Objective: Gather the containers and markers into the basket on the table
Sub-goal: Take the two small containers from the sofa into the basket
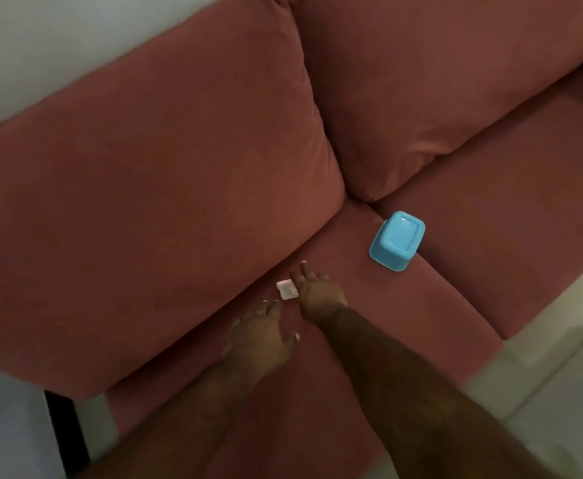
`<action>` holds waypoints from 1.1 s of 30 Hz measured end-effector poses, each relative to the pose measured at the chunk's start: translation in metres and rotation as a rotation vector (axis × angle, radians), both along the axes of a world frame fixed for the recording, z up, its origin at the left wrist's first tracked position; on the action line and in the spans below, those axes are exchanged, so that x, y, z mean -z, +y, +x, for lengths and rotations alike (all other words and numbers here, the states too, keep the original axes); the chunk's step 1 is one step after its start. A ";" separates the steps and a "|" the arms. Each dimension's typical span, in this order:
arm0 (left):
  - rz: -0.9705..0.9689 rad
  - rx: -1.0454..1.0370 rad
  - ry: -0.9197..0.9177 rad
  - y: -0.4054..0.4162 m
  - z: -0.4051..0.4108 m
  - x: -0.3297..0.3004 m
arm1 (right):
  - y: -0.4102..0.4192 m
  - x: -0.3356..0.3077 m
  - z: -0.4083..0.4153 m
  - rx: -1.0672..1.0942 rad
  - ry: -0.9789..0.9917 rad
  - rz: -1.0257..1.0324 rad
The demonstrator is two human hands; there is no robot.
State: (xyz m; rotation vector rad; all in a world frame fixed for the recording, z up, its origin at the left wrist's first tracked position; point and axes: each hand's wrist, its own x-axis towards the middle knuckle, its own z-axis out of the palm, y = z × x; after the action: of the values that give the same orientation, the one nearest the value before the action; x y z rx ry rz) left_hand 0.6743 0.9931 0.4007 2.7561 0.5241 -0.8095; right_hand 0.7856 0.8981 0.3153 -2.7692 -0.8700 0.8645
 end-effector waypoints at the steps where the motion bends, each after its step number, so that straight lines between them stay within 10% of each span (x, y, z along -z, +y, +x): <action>1: -0.005 0.006 -0.008 -0.002 0.000 0.001 | 0.002 0.004 0.002 0.005 -0.007 0.006; 33: -0.570 0.325 -0.490 -0.092 -0.136 -0.199 | -0.179 -0.282 -0.252 0.498 -0.390 0.394</action>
State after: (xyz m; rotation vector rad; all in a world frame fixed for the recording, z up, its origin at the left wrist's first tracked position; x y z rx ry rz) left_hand 0.5384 0.9006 0.5999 2.3808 -0.2254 -0.2484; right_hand 0.5332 0.7193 0.5976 -2.6327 -0.3017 0.0624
